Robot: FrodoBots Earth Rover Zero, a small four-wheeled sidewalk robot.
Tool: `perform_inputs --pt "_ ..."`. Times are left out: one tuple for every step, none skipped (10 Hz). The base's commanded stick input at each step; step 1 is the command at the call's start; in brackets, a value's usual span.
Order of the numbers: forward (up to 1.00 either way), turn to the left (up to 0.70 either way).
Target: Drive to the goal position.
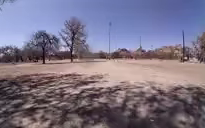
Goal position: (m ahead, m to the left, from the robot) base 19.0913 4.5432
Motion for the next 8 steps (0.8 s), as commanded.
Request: perform_inputs --pt "1.0 0.0" --pt "1.0 0.0" --pt "1.0 0.0" --pt "1.0 0.0" --pt "1.0 -0.07" --pt "1.0 -0.19" --pt "1.0 -0.27" --pt "1.0 -0.27"
